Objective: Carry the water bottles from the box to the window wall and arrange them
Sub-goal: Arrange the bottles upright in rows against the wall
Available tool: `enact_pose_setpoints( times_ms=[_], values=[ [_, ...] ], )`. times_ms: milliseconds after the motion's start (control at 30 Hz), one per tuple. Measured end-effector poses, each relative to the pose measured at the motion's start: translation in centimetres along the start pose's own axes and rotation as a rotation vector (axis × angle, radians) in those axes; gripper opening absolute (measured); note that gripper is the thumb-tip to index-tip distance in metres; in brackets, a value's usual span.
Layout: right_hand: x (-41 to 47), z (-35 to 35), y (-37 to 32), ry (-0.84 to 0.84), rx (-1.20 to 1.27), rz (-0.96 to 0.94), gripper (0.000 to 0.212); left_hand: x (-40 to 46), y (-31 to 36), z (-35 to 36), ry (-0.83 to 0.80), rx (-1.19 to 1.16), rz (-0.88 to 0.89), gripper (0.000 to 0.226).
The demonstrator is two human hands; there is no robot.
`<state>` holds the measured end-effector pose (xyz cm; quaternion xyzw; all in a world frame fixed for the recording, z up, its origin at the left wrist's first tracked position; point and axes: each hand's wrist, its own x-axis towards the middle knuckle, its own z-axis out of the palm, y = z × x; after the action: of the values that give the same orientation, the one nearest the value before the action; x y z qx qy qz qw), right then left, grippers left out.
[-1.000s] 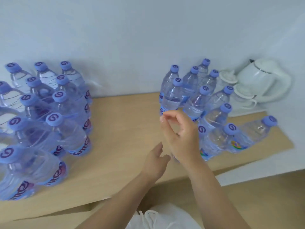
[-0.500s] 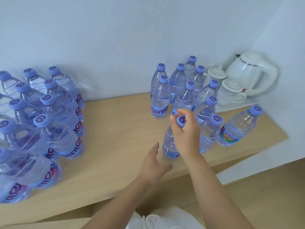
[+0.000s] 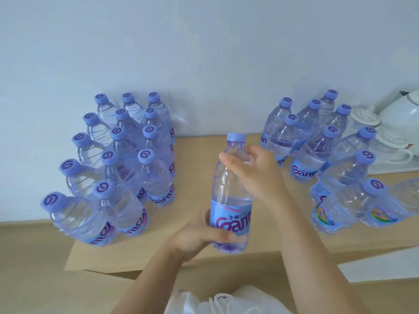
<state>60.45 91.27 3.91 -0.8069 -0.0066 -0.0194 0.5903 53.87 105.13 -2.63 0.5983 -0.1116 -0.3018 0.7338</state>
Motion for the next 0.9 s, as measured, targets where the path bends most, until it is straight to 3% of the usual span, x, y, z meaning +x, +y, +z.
enact_pose_setpoints(
  times_ms=[67,133,233,300,367,433,533,600,767,833,900],
  values=[
    [-0.1,2.3,0.2,0.039,0.016,0.022,0.039,-0.8,-0.2,-0.2,0.208,0.035,0.064,0.019],
    [0.0,3.7,0.1,-0.025,0.010,0.068,0.044,-1.8,-0.5,-0.7,0.282,0.037,0.076,0.014],
    [0.6,4.7,-0.7,-0.333,-0.099,0.111,0.050,-3.7,-0.9,-2.0,0.351,-0.038,0.036,0.026],
    [0.4,5.5,-1.0,-0.451,-0.134,0.102,0.054,-4.7,-1.4,-2.9,0.351,-0.054,0.034,0.030],
    [0.0,6.5,-0.9,-0.444,-0.119,0.070,0.051,-5.4,-1.8,-3.7,0.327,-0.067,0.048,0.032],
    [-0.6,7.7,-1.0,-0.407,-0.101,0.046,0.051,-5.7,-2.5,-4.4,0.403,-0.093,0.027,0.040],
    [-1.5,9.9,-0.9,-0.378,-0.153,-0.014,0.054,-6.0,-4.1,-5.3,0.765,-0.064,-0.065,0.059],
    [-2.3,11.3,-0.5,-0.368,-0.160,-0.044,0.053,-6.6,-5.3,-5.8,0.929,0.073,-0.104,0.049],
    [-3.7,14.1,1.1,-0.322,-0.164,-0.093,0.052,-7.4,-6.8,-7.4,1.031,0.264,-0.209,0.020],
    [-4.0,14.8,1.7,-0.300,-0.159,-0.103,0.055,-7.5,-6.9,-7.9,1.014,0.177,-0.222,0.015],
    [-4.2,15.2,2.3,-0.272,-0.147,-0.103,0.056,-7.6,-6.9,-8.3,0.977,0.060,-0.226,0.023]
  ],
)
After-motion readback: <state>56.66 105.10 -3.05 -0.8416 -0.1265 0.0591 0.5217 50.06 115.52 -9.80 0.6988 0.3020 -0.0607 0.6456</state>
